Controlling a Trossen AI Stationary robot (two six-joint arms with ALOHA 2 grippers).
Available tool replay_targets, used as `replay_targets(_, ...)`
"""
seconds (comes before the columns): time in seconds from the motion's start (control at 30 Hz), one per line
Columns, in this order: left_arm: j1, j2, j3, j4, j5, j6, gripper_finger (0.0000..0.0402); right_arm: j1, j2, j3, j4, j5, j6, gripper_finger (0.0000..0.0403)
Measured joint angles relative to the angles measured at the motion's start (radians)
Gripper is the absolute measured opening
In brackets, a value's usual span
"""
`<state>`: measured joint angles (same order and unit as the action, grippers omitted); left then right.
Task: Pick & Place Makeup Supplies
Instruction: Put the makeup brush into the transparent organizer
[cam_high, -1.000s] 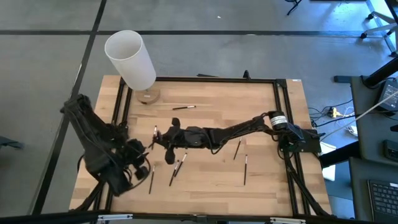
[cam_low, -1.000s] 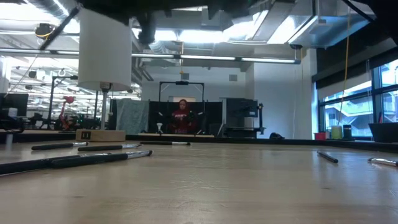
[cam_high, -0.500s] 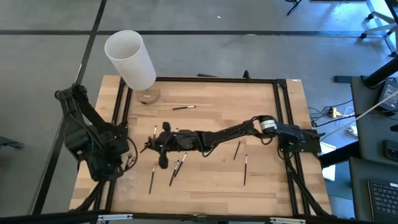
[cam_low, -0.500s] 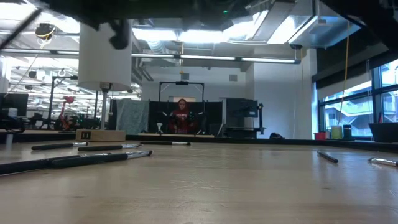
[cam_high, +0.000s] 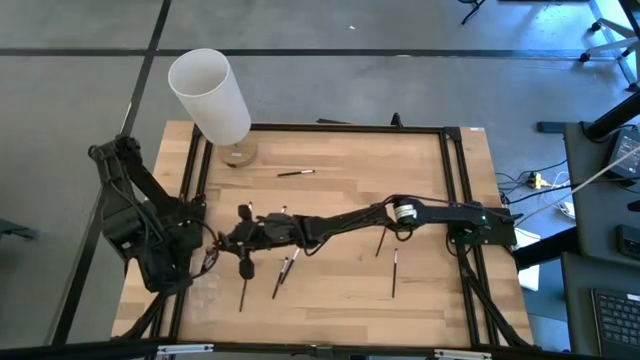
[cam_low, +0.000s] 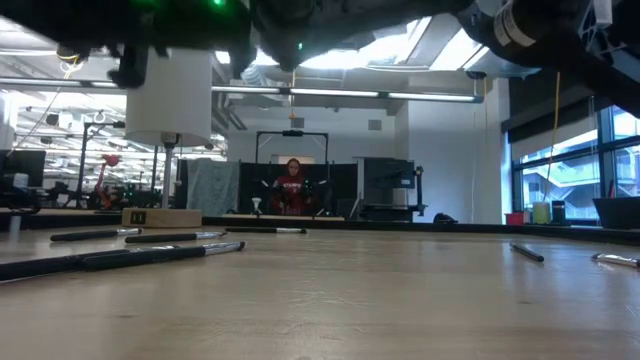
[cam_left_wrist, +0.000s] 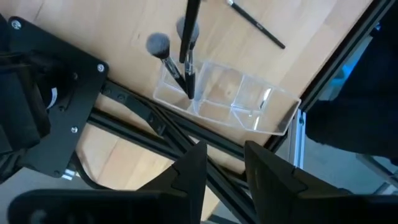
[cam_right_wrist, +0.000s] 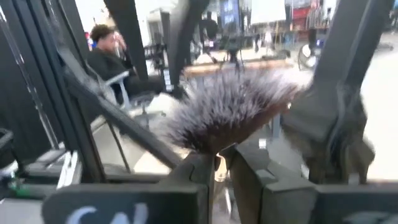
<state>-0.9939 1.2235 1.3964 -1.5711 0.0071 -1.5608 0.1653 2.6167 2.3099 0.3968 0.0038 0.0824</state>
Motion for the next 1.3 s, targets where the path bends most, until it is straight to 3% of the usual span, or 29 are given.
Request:
replay_targets(0.23,0.000,0.027,-0.044,0.000,-0.075,-0.011,0.0102,-0.002,-0.003,-0.004,-0.022,0.002,-0.030,0.0040)
replay_targets(0.53,0.000,0.060,-0.212,0.000,0.199,-0.064,0.0102,0.003,-0.002,-0.004,0.001,0.001,-0.042,0.0041)
replay_targets(0.93,0.003,0.060,-0.219,0.004,0.196,-0.079,0.0102,0.002,-0.002,-0.004,0.012,-0.003,-0.069,0.0041)
replay_targets(1.3,0.003,0.060,-0.219,0.004,0.192,-0.079,0.0102,0.003,-0.002,-0.004,0.024,-0.102,-0.116,0.0041)
